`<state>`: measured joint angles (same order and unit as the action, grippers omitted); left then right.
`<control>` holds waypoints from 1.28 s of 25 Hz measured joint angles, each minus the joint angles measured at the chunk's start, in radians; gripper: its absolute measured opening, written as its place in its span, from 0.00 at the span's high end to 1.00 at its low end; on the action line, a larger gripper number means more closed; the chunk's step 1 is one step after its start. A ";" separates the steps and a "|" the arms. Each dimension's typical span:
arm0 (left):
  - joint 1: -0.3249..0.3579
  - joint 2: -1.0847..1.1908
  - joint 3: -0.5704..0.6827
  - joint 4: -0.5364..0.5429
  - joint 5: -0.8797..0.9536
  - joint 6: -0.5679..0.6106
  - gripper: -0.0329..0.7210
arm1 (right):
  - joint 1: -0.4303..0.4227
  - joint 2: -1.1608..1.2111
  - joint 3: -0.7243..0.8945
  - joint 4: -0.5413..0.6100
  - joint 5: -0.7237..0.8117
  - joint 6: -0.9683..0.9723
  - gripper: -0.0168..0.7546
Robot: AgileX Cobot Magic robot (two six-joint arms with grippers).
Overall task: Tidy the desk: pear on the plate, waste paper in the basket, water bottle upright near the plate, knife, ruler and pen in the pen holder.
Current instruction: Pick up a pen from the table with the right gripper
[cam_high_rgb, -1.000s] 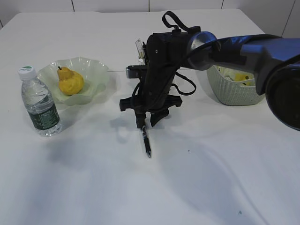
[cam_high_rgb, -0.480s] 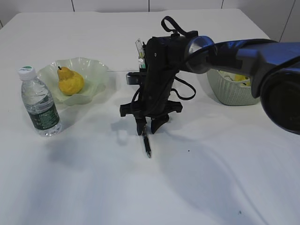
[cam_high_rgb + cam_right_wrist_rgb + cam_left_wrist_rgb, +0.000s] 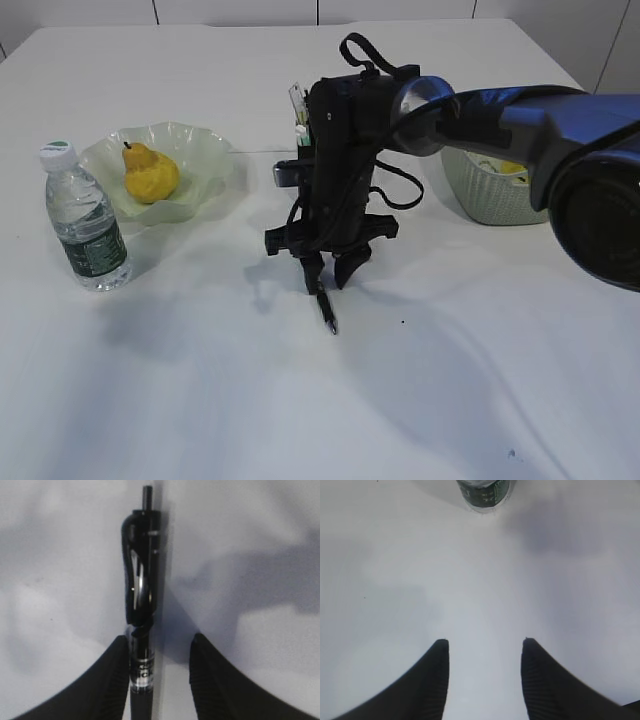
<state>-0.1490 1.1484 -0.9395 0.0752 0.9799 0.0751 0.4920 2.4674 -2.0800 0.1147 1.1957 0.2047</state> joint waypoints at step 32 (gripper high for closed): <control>0.000 0.000 0.000 0.000 0.000 0.000 0.52 | 0.000 0.007 -0.033 -0.090 0.004 -0.030 0.83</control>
<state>-0.1490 1.1484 -0.9395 0.0752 0.9799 0.0751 0.4920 2.4748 -2.1133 0.0246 1.1993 0.1743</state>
